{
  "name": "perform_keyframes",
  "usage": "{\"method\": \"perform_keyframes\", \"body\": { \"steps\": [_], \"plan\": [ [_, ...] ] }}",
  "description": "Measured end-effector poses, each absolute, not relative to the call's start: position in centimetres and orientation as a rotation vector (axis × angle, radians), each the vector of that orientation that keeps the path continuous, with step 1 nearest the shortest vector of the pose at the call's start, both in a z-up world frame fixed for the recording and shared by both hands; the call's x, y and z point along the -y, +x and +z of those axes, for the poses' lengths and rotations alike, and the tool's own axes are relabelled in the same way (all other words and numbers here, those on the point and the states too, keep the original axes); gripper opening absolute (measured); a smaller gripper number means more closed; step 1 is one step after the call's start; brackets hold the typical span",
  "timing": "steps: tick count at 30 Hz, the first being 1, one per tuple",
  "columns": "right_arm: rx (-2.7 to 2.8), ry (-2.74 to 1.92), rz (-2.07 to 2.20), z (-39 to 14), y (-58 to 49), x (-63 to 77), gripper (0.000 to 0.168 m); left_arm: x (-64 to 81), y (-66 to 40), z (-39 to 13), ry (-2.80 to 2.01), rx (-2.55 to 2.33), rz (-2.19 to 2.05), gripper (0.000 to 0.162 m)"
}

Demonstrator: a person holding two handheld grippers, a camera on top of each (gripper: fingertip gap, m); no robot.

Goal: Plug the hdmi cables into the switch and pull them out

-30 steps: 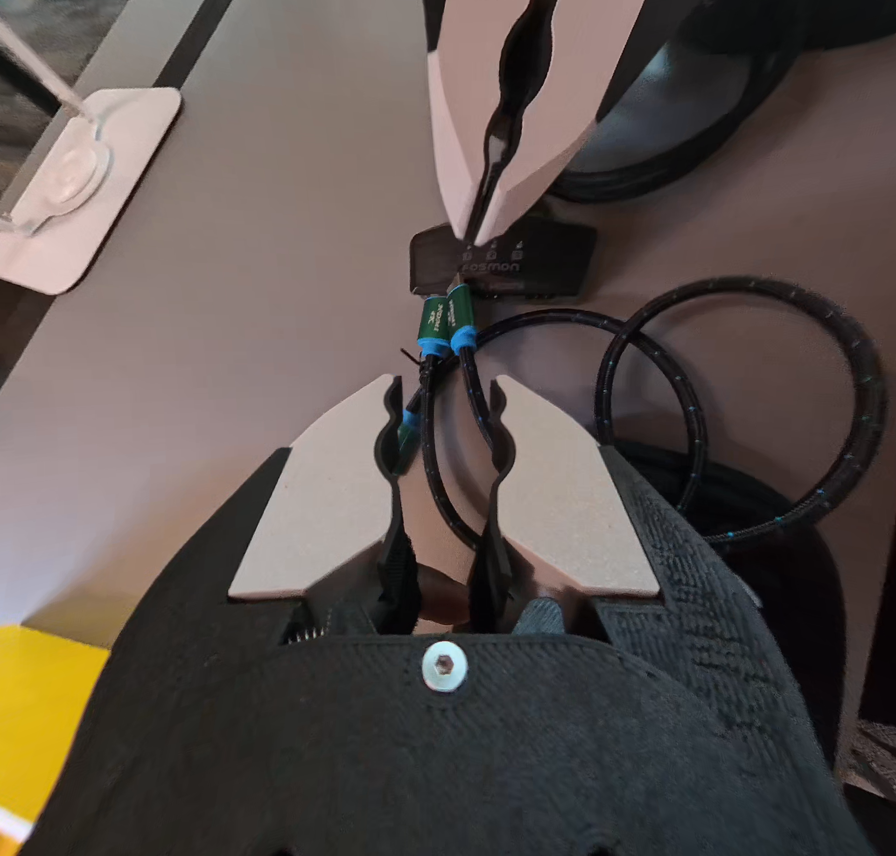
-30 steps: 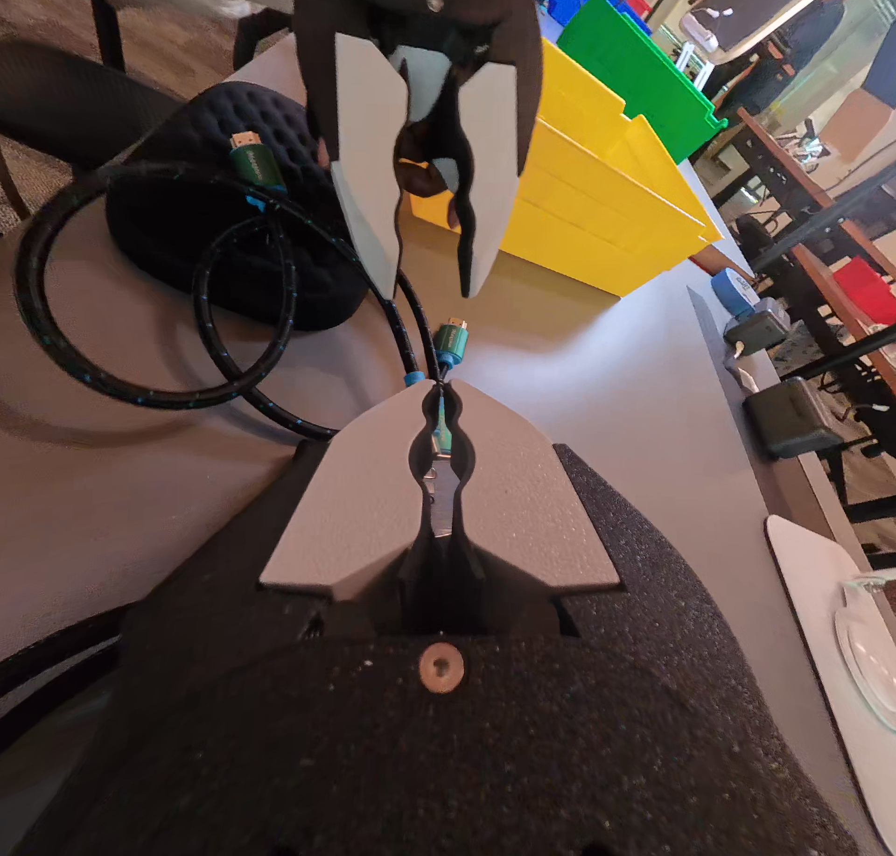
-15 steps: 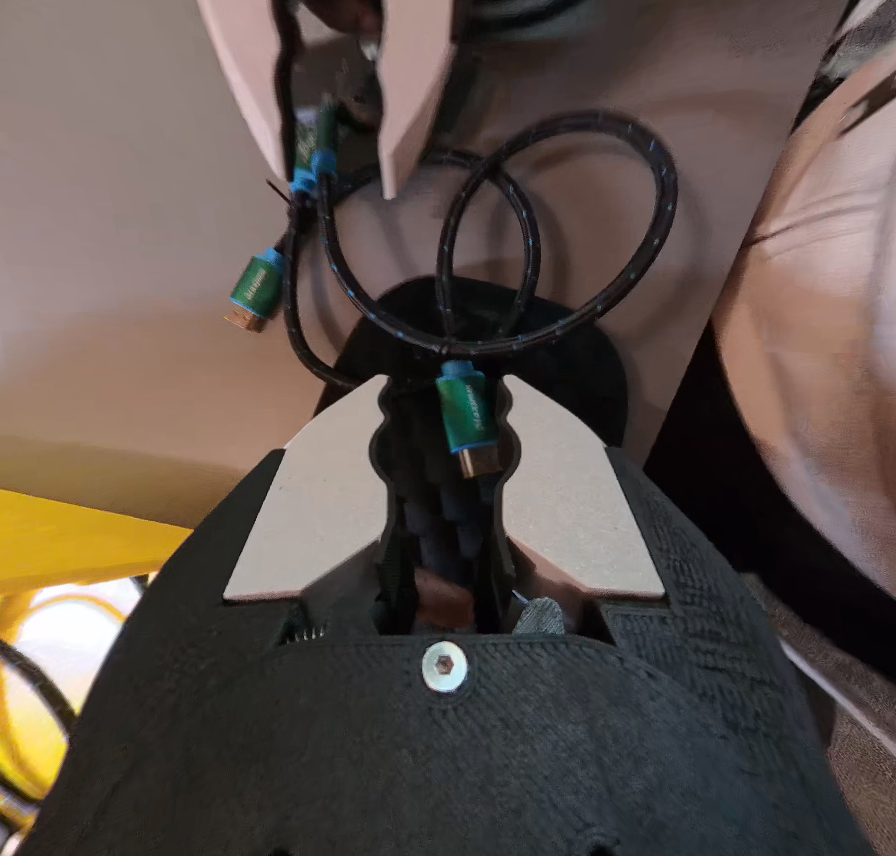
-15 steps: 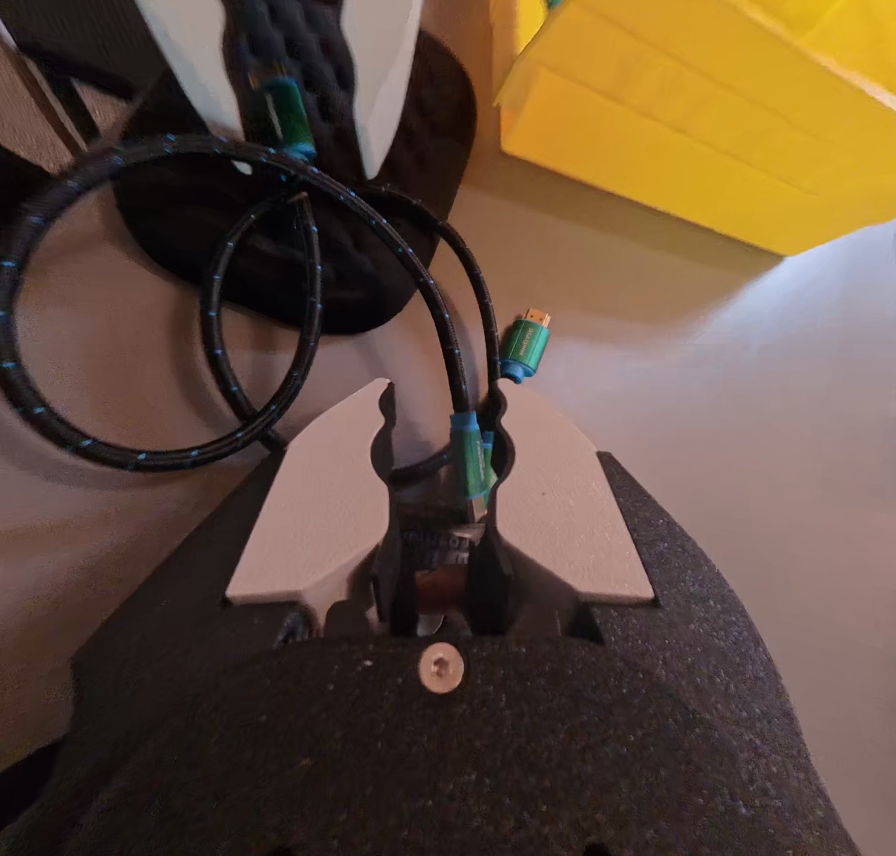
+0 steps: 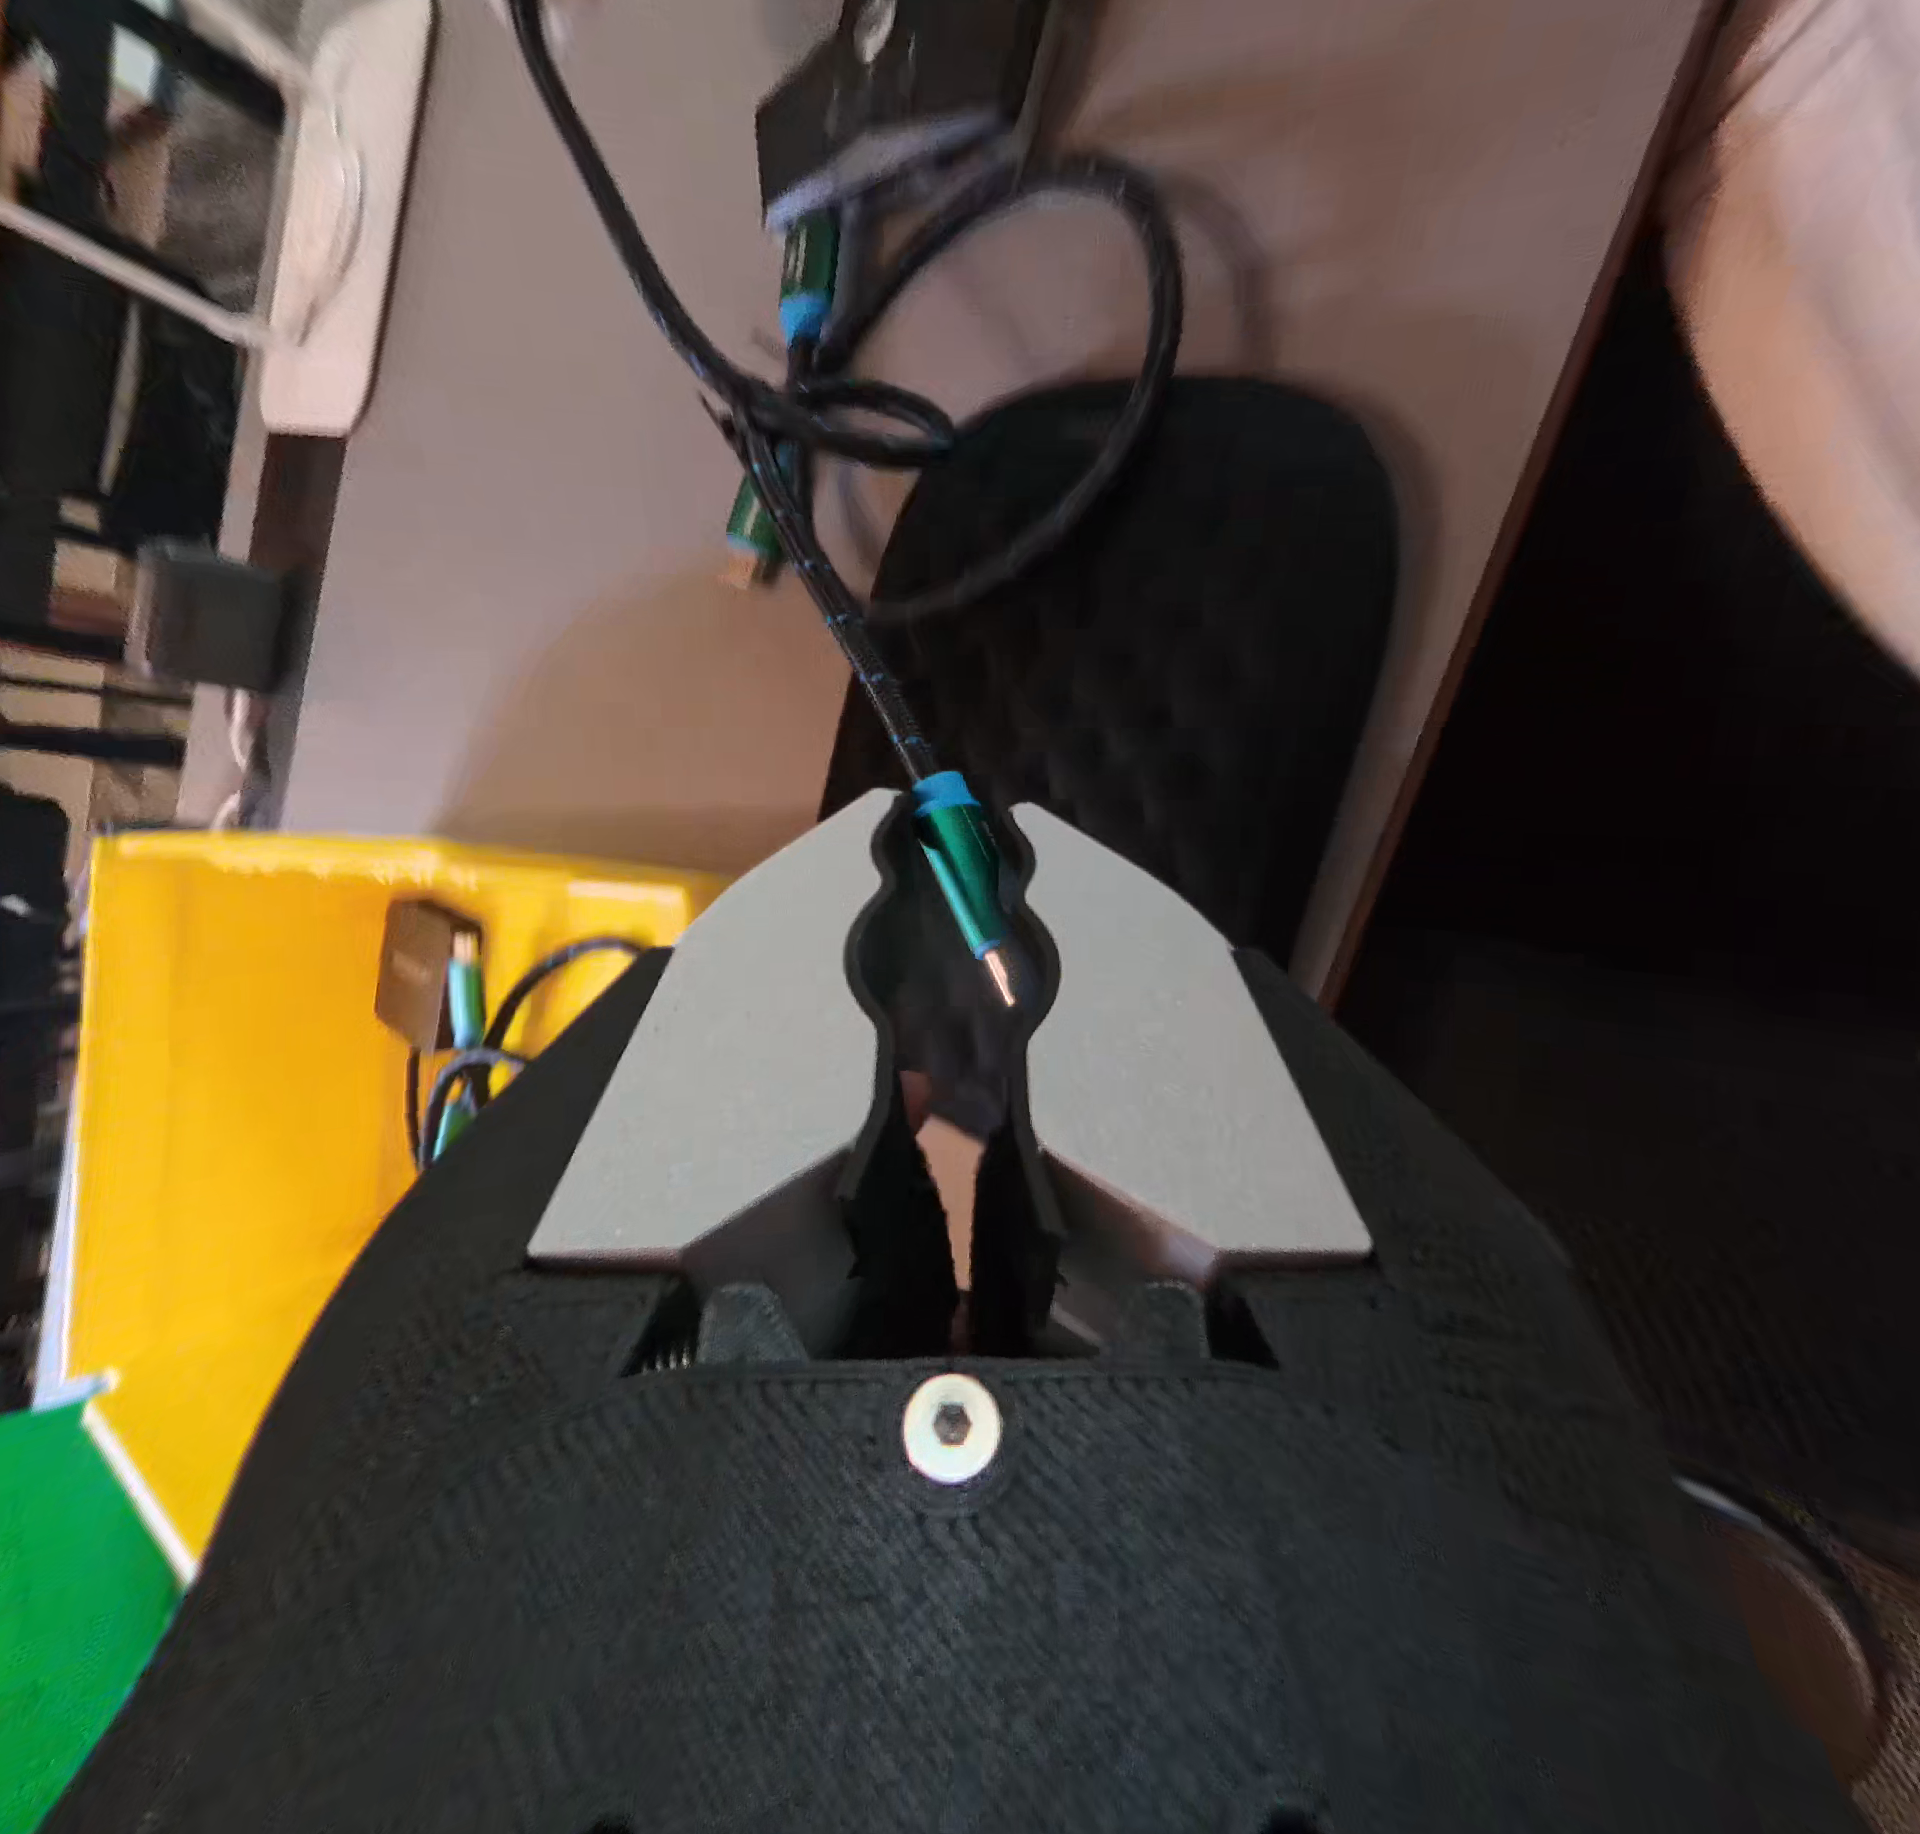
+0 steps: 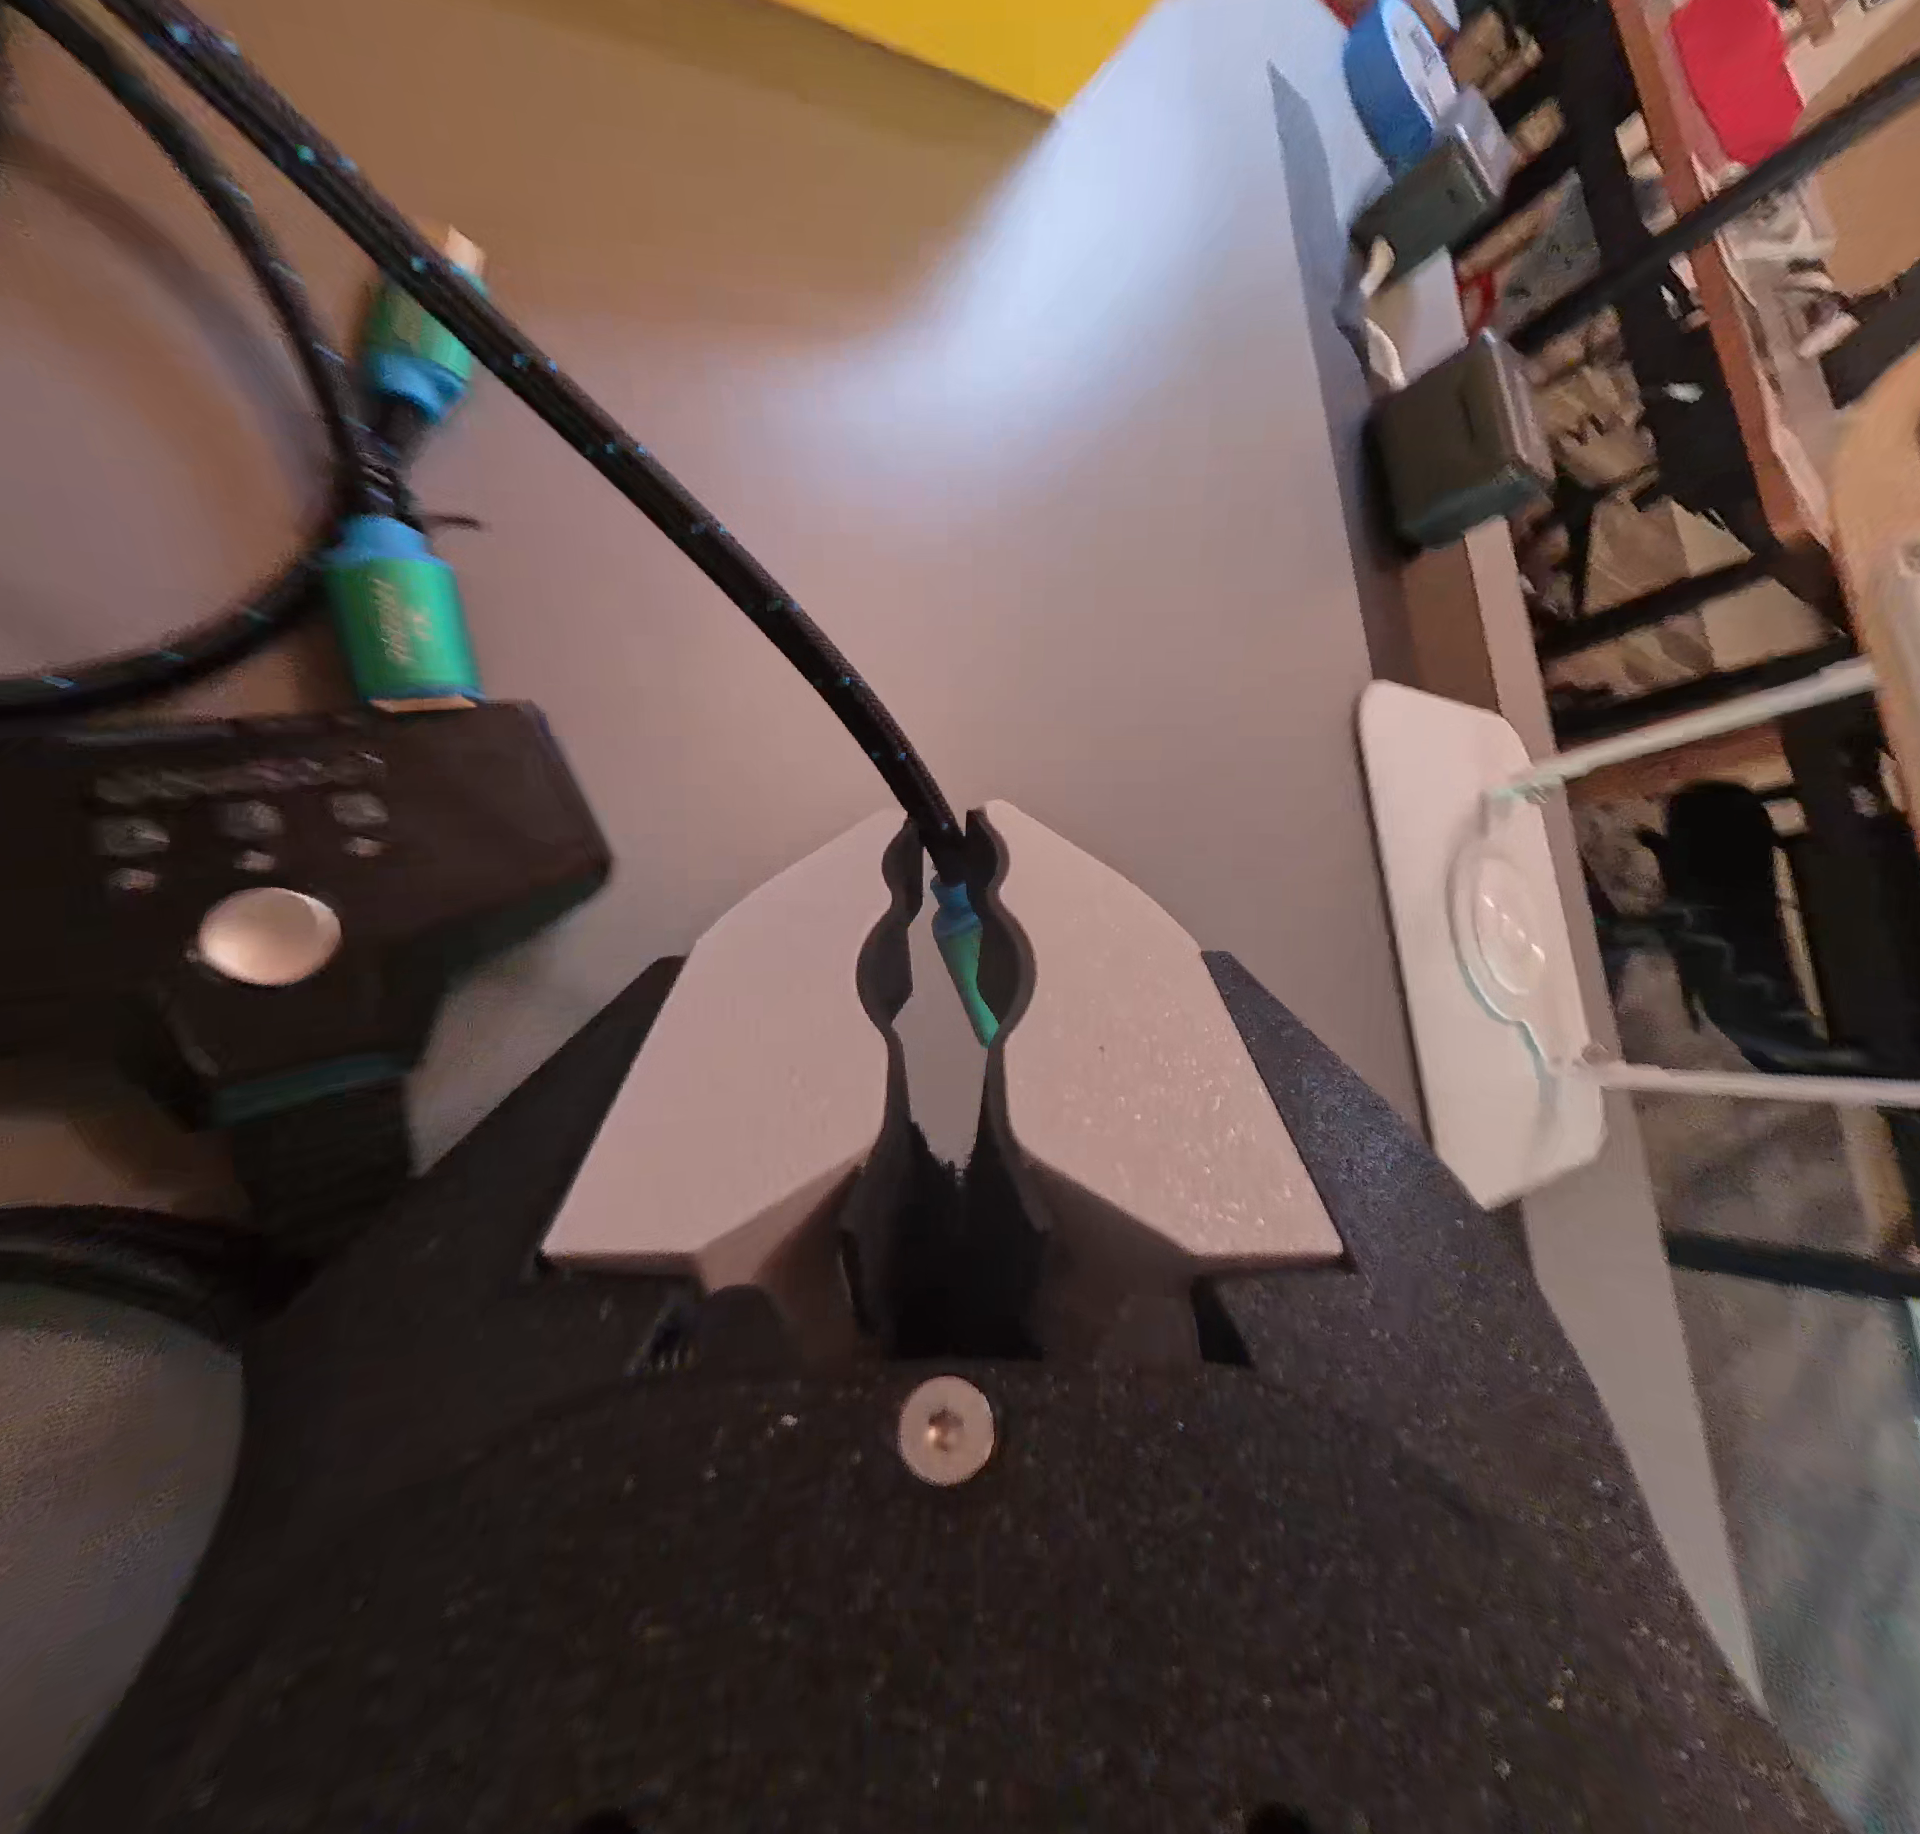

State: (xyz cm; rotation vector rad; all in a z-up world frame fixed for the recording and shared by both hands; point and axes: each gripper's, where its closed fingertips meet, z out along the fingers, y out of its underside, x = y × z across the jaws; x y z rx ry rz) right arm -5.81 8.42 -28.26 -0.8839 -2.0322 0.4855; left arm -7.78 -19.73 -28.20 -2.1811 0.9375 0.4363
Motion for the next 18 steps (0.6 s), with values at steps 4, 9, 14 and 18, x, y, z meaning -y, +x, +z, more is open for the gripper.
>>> {"method": "perform_keyframes", "body": {
  "steps": [4, 9, 14, 18],
  "plan": [
    [2.054, -0.932, 0.432, -29.9, -6.0, -9.3, 0.008, 21.7, -10.7, -30.3, -2.295, -0.841, 0.38, 0.015],
    [2.024, -0.98, 0.465, -28.3, -5.0, -6.1, 0.007, 20.1, -12.1, -26.1, -2.135, -0.59, 0.402, 0.049],
    [1.966, -0.993, 0.388, -28.0, -5.2, -3.9, 0.007, 15.2, -10.6, -12.2, -1.663, -0.182, 0.261, 0.053],
    [1.922, -0.929, 0.501, -26.7, -5.3, -1.5, 0.007, 8.5, -4.0, -15.2, -1.738, -0.448, 0.068, 0.051]
  ]
}}
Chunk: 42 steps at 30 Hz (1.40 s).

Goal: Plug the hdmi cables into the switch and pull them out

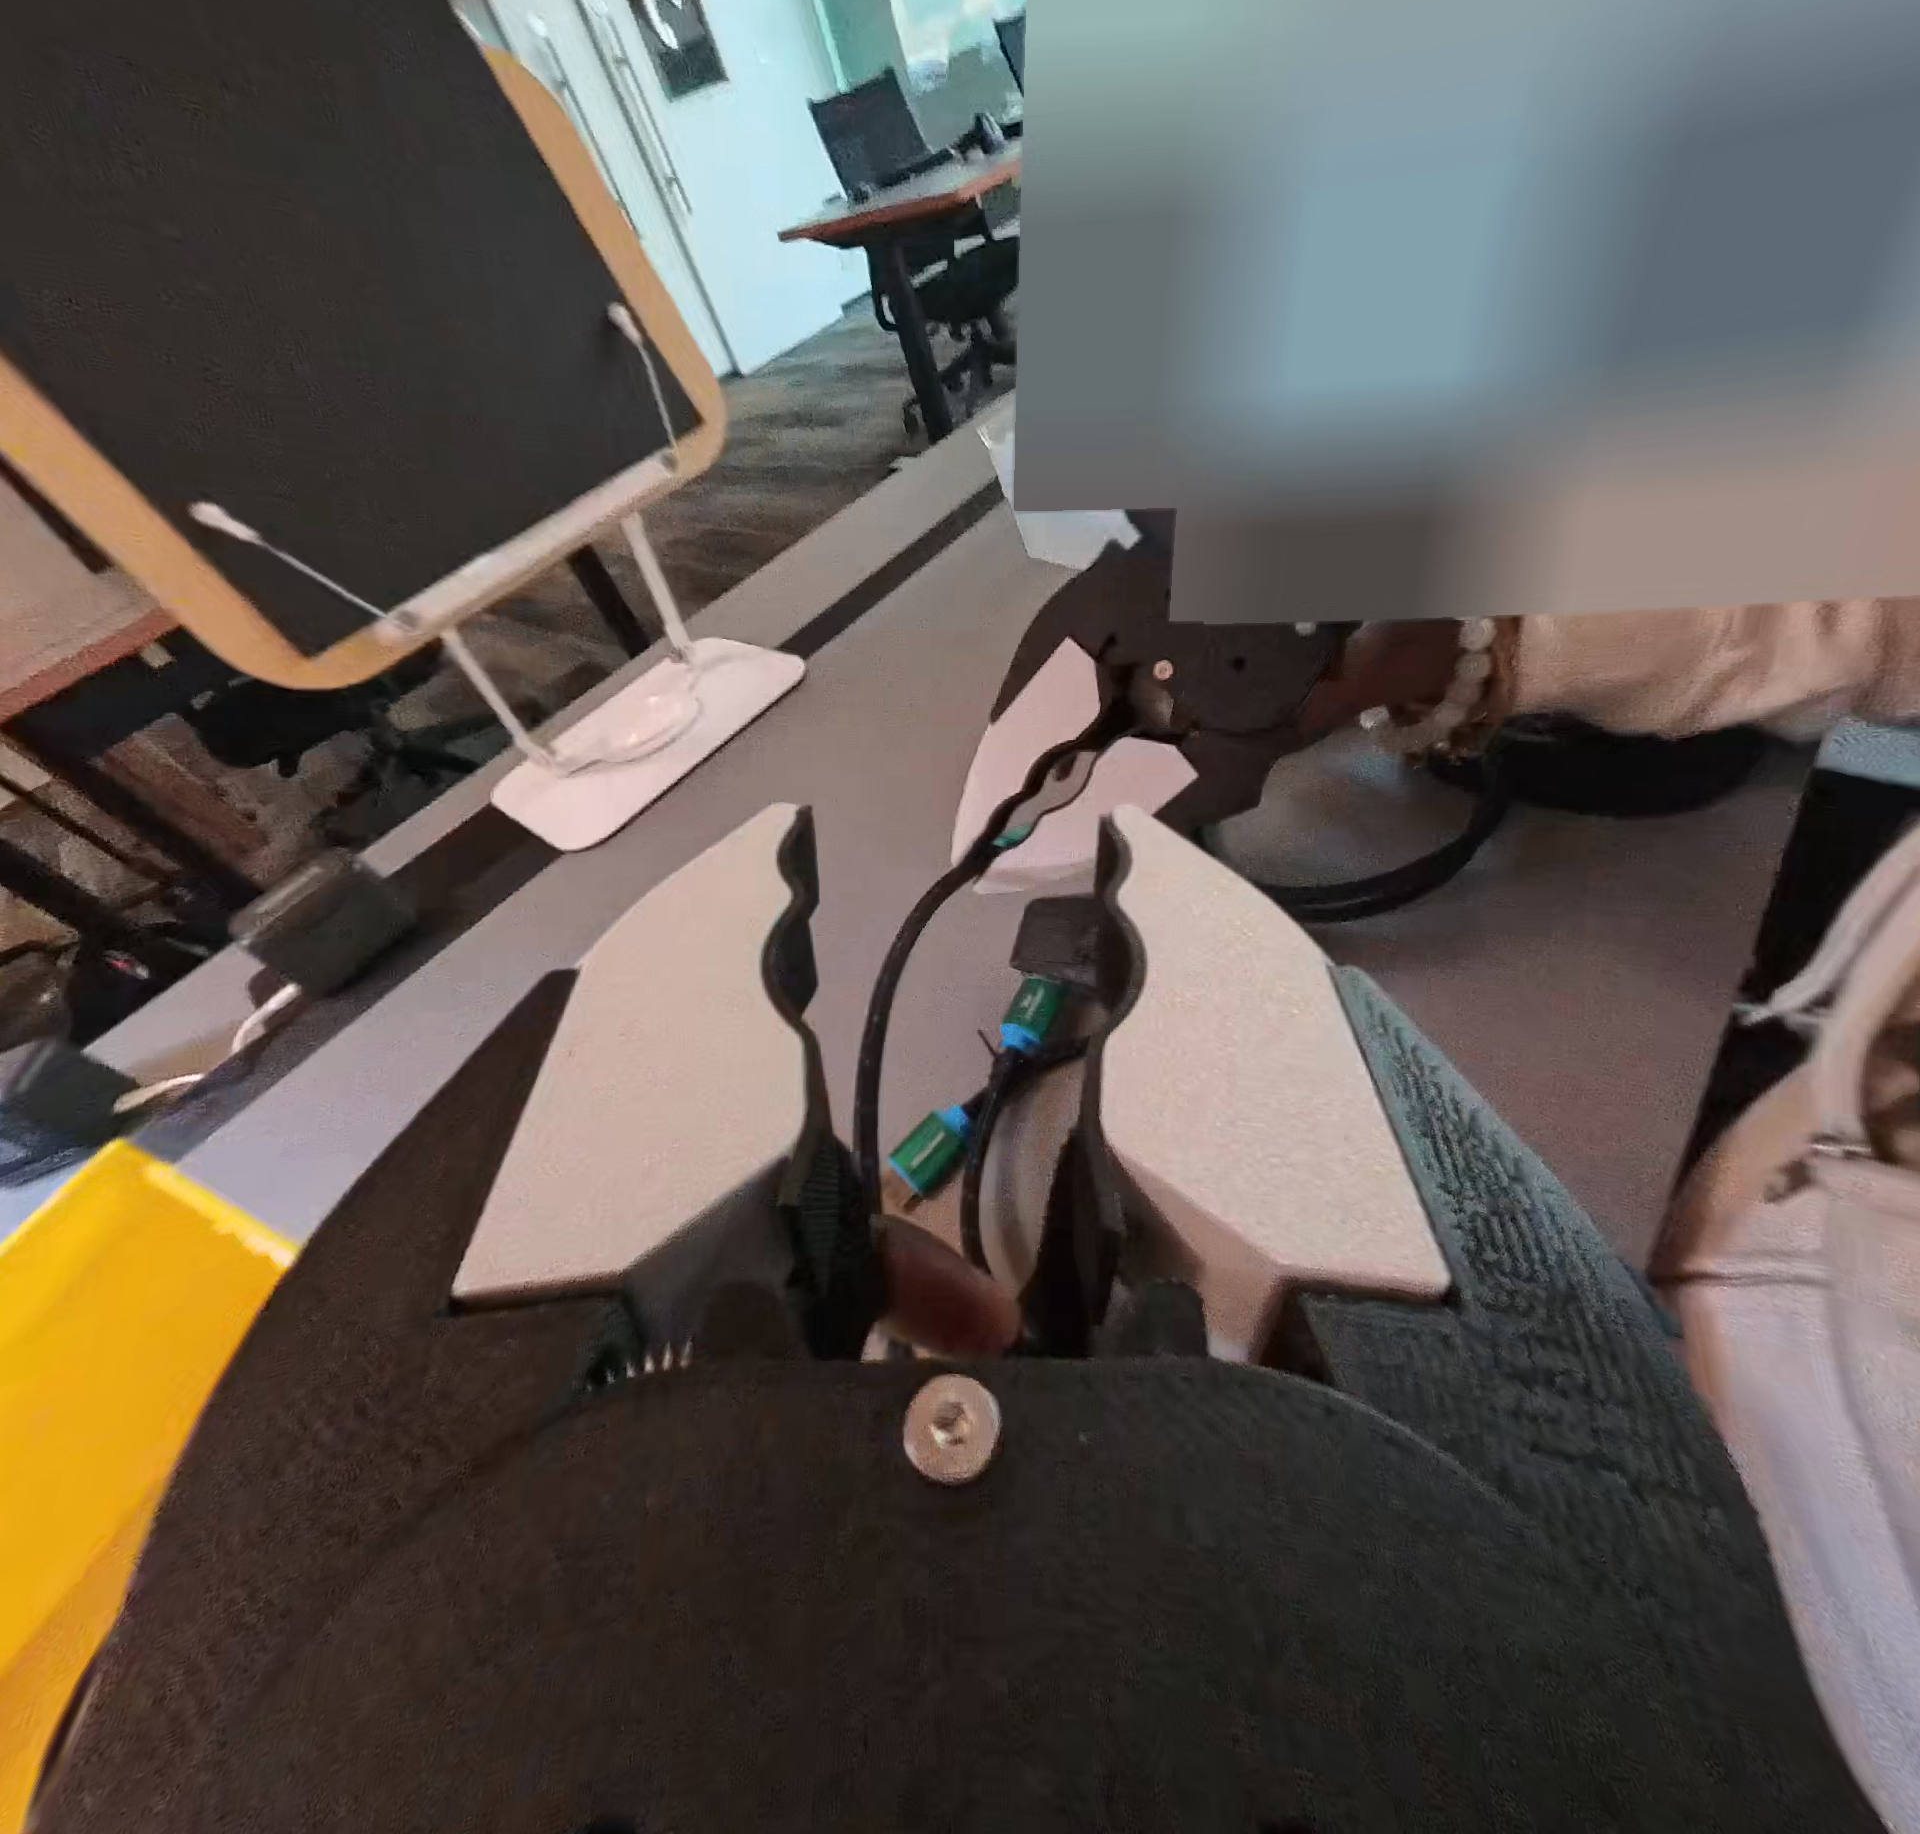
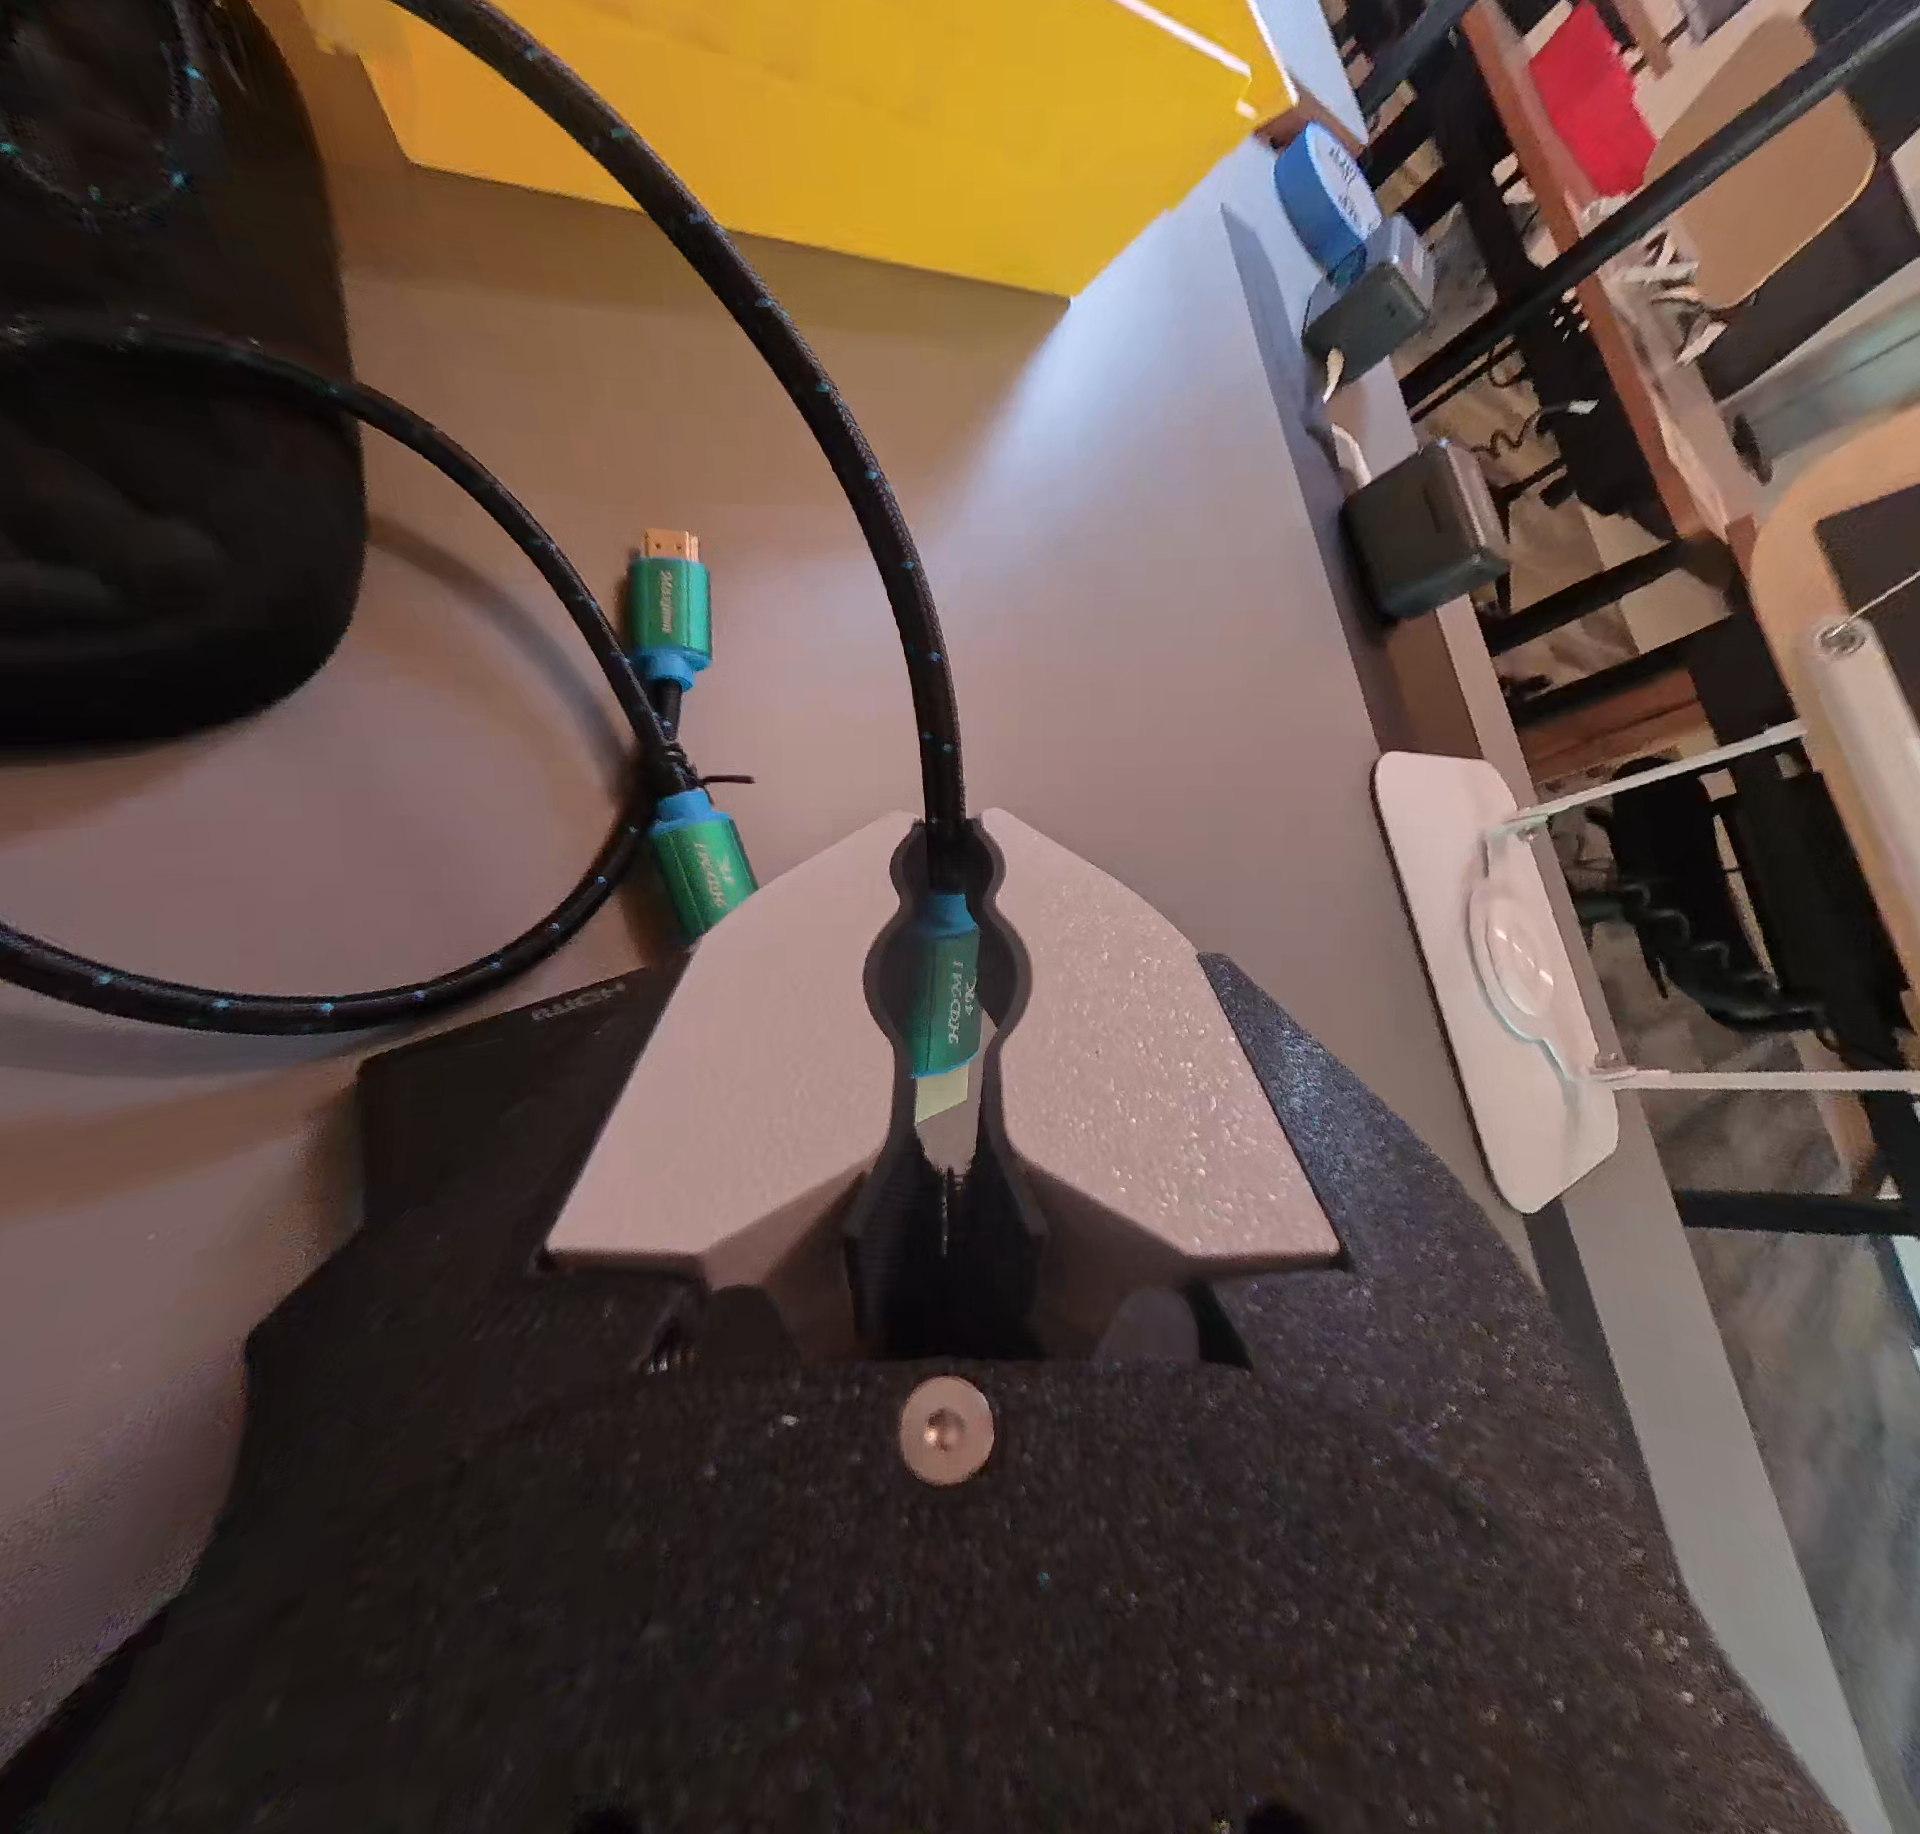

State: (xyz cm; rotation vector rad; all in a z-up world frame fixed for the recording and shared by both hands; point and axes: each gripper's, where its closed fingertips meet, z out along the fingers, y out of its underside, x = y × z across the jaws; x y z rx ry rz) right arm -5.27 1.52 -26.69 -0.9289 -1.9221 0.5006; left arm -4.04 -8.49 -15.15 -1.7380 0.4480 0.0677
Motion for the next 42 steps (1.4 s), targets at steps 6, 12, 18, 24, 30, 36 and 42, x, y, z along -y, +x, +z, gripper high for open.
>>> {"method": "perform_keyframes", "body": {
  "steps": [6, 12, 18, 24, 30, 36, 42],
  "plan": [
    [1.914, -0.793, 0.634, -25.3, -4.4, 1.1, 0.007, 1.5, -3.6, -25.0, -2.018, -0.791, 0.249, 0.04],
    [1.878, -0.619, 0.726, -25.0, -3.6, 1.7, 0.008, 0.9, -4.2, -27.2, -2.038, -0.832, 0.171, 0.009],
    [2.028, -0.946, 1.153, -26.8, -1.8, 0.4, 0.047, 1.4, -4.5, -27.2, -1.852, -0.921, 0.378, 0.008],
    [2.12, -0.933, 1.305, -27.6, -1.0, 1.7, 0.019, 1.8, -4.2, -27.6, -1.809, -0.963, 0.396, 0.008],
    [2.099, -0.701, 1.047, -27.3, -1.5, 2.0, 0.004, 2.8, -0.3, -25.4, -1.934, -0.748, -0.363, 0.033],
    [2.114, -0.674, 1.005, -28.2, -1.3, 1.9, 0.0, 1.1, -1.5, -29.9, -1.938, -0.996, -0.123, 0.007],
    [1.918, -1.16, 1.665, -24.6, -0.9, 1.3, 0.05, -0.7, -5.4, -25.7, -1.621, -0.966, 0.72, 0.005]
  ]
}}
